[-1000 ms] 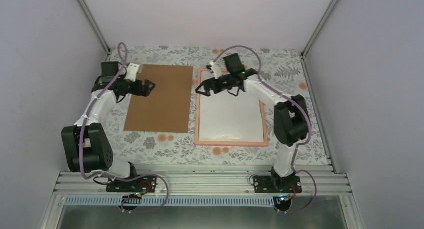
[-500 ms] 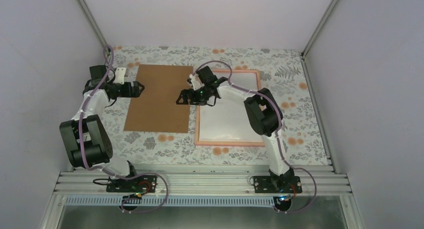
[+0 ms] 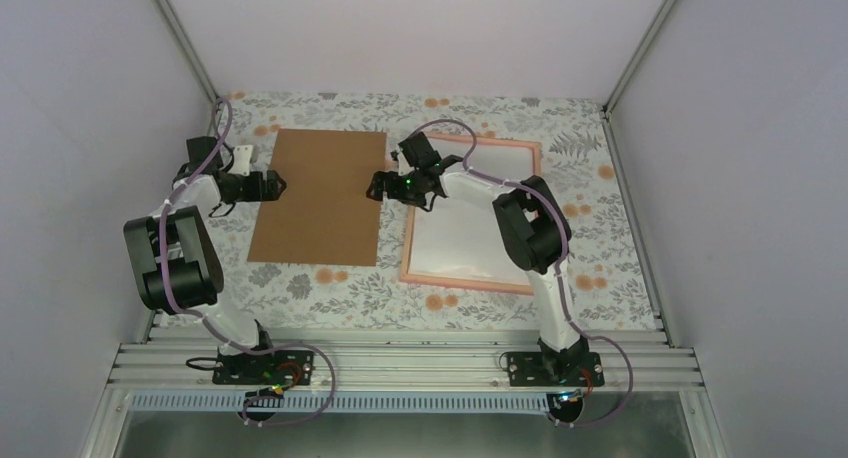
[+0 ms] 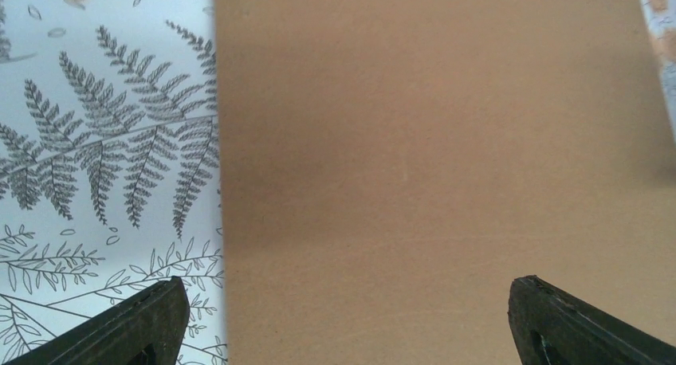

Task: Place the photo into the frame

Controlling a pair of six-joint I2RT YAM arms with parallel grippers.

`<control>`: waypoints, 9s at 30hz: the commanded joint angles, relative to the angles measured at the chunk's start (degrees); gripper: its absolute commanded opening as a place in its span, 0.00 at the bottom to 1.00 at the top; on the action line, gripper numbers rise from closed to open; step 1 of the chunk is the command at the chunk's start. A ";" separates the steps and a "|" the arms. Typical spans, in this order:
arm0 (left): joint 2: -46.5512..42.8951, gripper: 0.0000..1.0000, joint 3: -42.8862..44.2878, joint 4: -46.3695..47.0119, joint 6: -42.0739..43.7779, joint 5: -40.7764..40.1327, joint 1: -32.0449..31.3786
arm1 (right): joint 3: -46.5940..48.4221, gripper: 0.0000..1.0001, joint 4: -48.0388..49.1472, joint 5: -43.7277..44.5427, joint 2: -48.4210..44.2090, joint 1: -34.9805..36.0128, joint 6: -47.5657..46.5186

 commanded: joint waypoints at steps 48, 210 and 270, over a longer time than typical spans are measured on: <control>15.69 0.64 -6.76 1.25 6.84 12.61 0.04 | 9.81 0.86 -0.02 -21.32 5.75 -2.50 8.30; 17.55 0.70 -4.73 19.42 -11.14 23.25 -30.40 | -16.15 0.33 -16.36 -42.85 -16.15 -32.38 -32.25; 11.76 0.91 56.55 -47.93 20.96 41.83 -17.10 | -67.95 0.04 39.35 -18.00 -96.76 -16.60 -143.25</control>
